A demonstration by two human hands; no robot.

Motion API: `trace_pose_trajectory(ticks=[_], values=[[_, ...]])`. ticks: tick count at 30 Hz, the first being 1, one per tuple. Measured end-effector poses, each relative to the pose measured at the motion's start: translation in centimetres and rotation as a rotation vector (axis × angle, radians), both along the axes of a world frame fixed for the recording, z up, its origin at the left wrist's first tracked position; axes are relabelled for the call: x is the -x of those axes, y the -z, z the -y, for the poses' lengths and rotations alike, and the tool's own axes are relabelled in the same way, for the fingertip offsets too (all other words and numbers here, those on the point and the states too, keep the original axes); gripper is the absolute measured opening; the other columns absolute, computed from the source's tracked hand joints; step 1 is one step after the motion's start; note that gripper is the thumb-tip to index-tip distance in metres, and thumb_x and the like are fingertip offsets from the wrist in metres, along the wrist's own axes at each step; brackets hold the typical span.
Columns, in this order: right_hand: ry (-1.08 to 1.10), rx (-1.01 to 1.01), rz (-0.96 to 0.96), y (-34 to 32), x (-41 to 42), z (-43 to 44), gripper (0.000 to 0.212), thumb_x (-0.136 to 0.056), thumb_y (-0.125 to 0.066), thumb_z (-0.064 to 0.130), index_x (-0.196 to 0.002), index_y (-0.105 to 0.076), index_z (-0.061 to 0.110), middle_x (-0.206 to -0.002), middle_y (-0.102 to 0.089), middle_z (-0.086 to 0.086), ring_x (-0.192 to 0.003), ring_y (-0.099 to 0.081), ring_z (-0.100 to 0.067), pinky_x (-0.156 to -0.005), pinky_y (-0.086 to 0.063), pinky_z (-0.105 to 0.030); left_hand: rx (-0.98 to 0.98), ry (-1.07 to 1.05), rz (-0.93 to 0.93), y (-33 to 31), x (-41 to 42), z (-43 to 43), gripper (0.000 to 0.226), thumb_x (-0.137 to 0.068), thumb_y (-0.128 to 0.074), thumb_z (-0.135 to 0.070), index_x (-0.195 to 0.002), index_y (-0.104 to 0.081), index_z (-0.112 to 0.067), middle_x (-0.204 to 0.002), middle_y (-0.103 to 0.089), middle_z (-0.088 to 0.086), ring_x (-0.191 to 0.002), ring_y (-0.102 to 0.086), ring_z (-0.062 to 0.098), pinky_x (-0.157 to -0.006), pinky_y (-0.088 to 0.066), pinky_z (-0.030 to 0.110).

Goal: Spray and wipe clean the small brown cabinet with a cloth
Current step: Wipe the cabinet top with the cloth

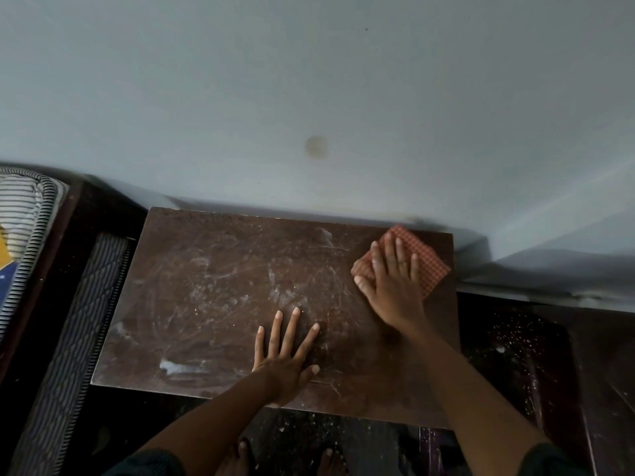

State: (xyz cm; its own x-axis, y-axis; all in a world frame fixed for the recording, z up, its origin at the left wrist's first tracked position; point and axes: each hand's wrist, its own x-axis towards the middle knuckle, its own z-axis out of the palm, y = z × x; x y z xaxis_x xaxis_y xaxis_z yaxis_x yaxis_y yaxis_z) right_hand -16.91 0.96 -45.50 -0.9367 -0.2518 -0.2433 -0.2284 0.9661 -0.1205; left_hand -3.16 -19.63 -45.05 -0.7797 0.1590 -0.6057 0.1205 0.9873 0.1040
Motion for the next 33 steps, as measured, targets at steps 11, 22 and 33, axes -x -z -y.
trace_pose_trajectory(ticks=[11, 22, 33], values=[[0.18, -0.036, 0.041, -0.2, -4.6, -4.6, 0.106, -0.072, 0.007, 0.082, -0.148, -0.009, 0.01, -0.157, 0.0, -0.012, -0.144, 0.006, -0.027, -0.113, 0.009, -0.05, -0.096, -0.009, 0.183, -1.3, 0.0, -0.3, 0.065, -0.062, 0.024, -0.07, -0.112, 0.054, -0.044, -0.121, 0.065, -0.004, -0.11, 0.061, 0.021, -0.098, 0.033, 0.048], [0.084, 0.043, 0.017, -0.3, 0.3, 8.1, 0.071, -0.089, -0.017, 0.053, -0.149, -0.01, 0.016, -0.158, 0.005, -0.003, -0.144, 0.011, -0.021, -0.109, 0.013, -0.054, -0.11, -0.012, 0.151, -0.6, -0.3, -0.1, 0.064, -0.089, -0.003, -0.059, -0.11, 0.056, -0.043, -0.123, 0.064, -0.003, -0.112, 0.059, 0.023, -0.101, 0.029, 0.054], [0.106, -0.1, 0.048, -0.2, -4.1, 3.3, 0.082, -0.076, -0.011, 0.047, -0.148, -0.007, 0.009, -0.157, 0.002, -0.009, -0.144, 0.007, -0.025, -0.113, 0.001, -0.052, 0.004, -0.242, -0.265, -1.6, 4.9, 14.2, 0.076, -0.088, -0.038, -0.061, -0.149, -0.013, -0.021, -0.158, -0.003, 0.009, -0.145, -0.006, 0.034, -0.112, -0.006, 0.052]])
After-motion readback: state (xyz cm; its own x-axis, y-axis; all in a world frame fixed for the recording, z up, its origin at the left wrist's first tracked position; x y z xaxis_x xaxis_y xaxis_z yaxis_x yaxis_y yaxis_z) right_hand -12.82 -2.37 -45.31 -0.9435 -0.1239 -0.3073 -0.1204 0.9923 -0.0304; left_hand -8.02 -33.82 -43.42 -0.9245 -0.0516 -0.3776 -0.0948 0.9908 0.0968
